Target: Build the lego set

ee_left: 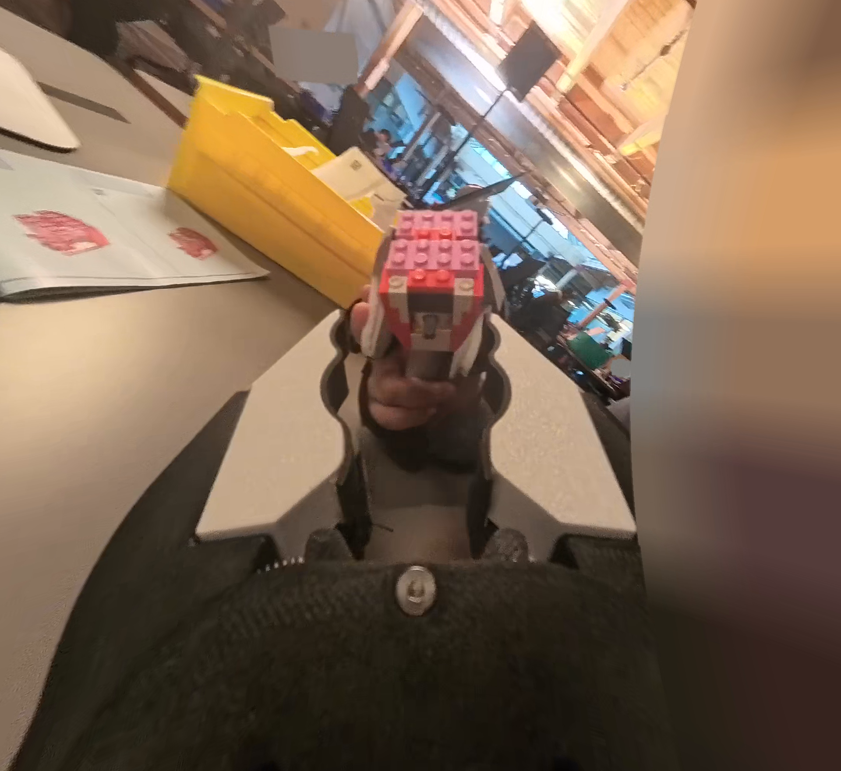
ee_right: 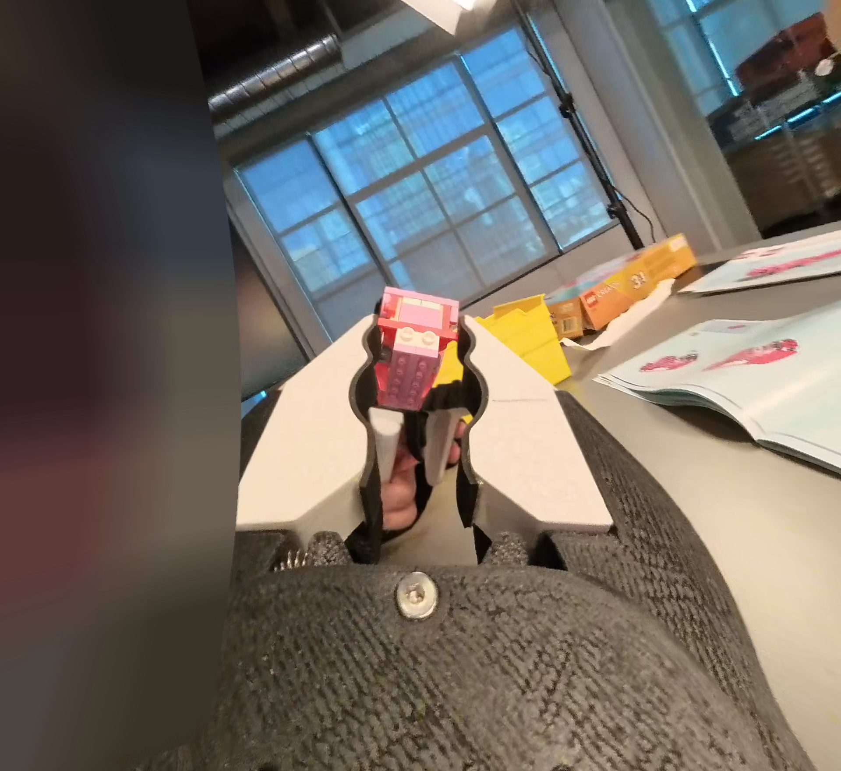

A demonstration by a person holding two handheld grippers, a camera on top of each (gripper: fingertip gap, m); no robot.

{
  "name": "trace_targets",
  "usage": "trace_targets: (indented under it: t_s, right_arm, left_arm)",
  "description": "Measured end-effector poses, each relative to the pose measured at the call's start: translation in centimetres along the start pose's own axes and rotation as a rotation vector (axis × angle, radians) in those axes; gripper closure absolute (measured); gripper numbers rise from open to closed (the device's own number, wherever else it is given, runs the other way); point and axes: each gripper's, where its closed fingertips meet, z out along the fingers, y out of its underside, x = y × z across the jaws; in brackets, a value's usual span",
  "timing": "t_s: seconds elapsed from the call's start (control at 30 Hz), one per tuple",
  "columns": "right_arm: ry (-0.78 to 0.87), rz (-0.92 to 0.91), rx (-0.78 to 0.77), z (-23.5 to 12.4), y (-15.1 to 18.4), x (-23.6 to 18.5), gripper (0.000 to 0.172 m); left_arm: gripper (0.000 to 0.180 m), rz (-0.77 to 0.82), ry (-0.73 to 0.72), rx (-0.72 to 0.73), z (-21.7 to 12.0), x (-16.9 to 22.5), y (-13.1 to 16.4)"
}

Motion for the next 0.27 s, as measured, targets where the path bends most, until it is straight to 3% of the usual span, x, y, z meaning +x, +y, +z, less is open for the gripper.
trace_targets:
  t_s: [0.07,0.27]
  right_arm:
    - [-0.019,-0.013,-0.007,0.1,0.1,-0.4,0.140]
    - [-0.055,-0.091,-0.125,0.5,1.2,-1.3,0.139]
  left_arm:
    - [0.138,0.005,0.086,0.014,0.3,1.4,0.0]
    - [0.145,0.109,0.085,0.053,-0.8,1.9,-1.3]
